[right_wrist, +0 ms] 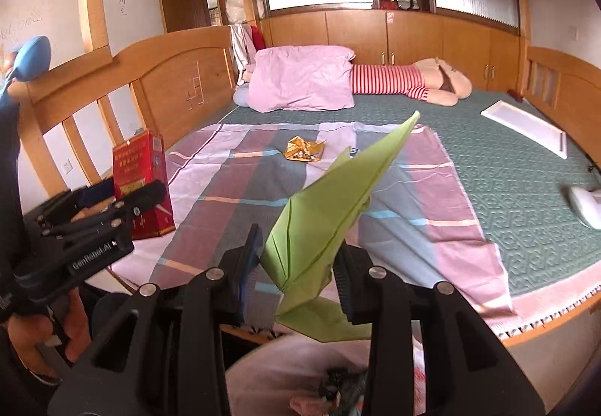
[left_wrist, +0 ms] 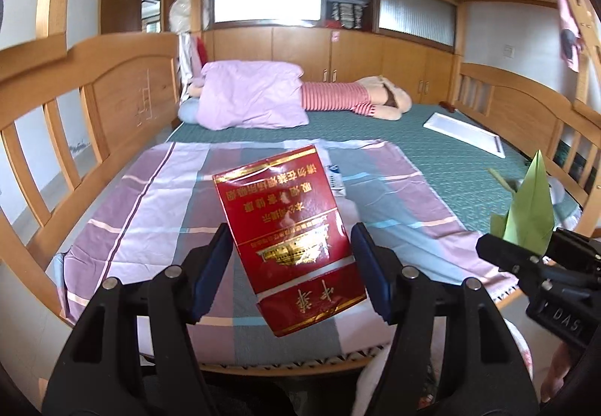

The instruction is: Collect trash

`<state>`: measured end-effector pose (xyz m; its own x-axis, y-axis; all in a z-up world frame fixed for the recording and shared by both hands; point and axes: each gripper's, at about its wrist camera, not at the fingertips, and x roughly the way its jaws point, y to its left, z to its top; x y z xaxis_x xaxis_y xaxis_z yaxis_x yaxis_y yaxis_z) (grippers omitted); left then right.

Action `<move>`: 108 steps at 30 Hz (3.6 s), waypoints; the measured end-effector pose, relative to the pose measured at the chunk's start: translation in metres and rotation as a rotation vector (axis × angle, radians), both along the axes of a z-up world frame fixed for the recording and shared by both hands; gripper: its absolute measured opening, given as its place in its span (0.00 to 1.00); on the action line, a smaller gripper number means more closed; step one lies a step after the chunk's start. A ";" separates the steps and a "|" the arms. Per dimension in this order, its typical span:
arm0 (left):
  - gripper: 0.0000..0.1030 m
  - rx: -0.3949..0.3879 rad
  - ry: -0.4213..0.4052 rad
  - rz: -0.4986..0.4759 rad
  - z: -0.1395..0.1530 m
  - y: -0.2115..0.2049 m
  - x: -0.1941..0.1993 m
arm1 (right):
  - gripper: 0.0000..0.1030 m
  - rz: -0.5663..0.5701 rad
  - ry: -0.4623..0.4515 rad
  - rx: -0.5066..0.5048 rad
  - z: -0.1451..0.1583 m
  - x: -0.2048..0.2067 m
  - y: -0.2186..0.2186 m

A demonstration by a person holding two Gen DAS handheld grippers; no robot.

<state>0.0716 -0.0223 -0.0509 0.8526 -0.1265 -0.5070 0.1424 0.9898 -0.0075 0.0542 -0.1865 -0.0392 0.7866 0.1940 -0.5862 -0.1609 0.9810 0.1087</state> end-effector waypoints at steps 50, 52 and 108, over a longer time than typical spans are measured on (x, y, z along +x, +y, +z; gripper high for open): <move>0.96 -0.066 0.417 -0.171 -0.100 -0.015 0.060 | 0.83 -0.234 0.072 0.114 -0.007 0.034 -0.084; 0.96 -0.087 0.427 -0.030 -0.109 0.024 0.092 | 0.83 -0.182 0.072 0.102 -0.013 0.075 -0.066; 0.96 -0.449 0.691 0.237 -0.207 0.171 0.214 | 0.40 -0.431 0.510 0.176 -0.228 0.437 -0.002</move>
